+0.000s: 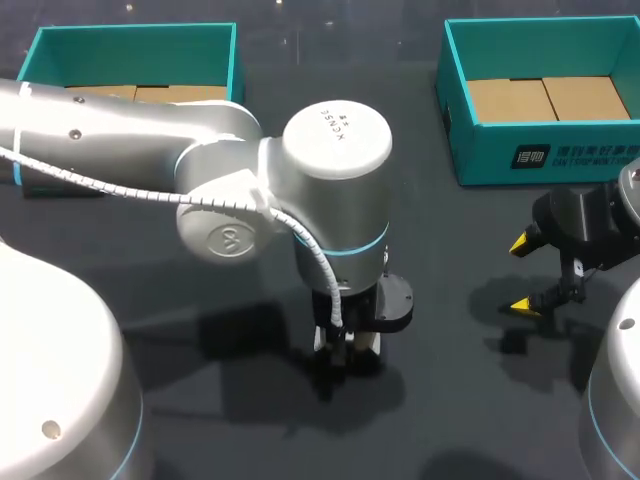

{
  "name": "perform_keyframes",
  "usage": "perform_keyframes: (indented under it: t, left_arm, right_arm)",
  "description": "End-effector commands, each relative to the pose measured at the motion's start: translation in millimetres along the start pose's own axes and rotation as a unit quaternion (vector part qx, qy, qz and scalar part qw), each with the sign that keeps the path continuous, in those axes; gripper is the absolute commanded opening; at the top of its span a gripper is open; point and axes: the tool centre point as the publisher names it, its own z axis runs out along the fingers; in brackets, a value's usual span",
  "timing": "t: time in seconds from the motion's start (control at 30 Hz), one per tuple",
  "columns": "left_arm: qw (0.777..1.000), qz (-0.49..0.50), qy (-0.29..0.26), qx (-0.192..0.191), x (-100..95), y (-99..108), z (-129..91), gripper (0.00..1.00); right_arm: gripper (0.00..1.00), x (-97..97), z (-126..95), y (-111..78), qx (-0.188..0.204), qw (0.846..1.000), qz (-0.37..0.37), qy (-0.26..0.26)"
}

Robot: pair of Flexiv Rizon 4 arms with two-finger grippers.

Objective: Take the shoe out of the shoebox, open the shoe tongue, remove and reinsert the insole, then place the shoe into the shoebox

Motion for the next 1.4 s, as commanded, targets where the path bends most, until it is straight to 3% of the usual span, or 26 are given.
perform_keyframes:
  t: [0.03,0.3,0.8,1.27,1.4]
  left_arm:
    - [1.0,-0.002,0.0,0.005,-7.5,19,-41,0.0]
    - [0.999,-0.016,-0.034,-0.004,-32.4,44,-106,0.0]
    - [0.999,-0.016,-0.034,-0.004,-32.4,44,-106,0.0]
    - [0.999,-0.021,-0.032,0.007,-94.3,145,-200,0.0]
    - [0.999,-0.021,-0.032,0.007,-94.3,145,-200,0.0]
  right_arm:
    - [1.0,1.4,0,-0.3,0.001,1.0,0.0,-0.001]
    - [1.0,1.4,0,-0.3,0.001,1.0,0.0,-0.001]
    - [1.0,1.4,0,-0.3,0.001,1.0,0.0,-0.001]
    - [1.0,1.4,0,-0.3,0.001,1.0,0.0,-0.001]
    - [1.0,1.4,0,-0.3,0.001,1.0,0.0,-0.001]
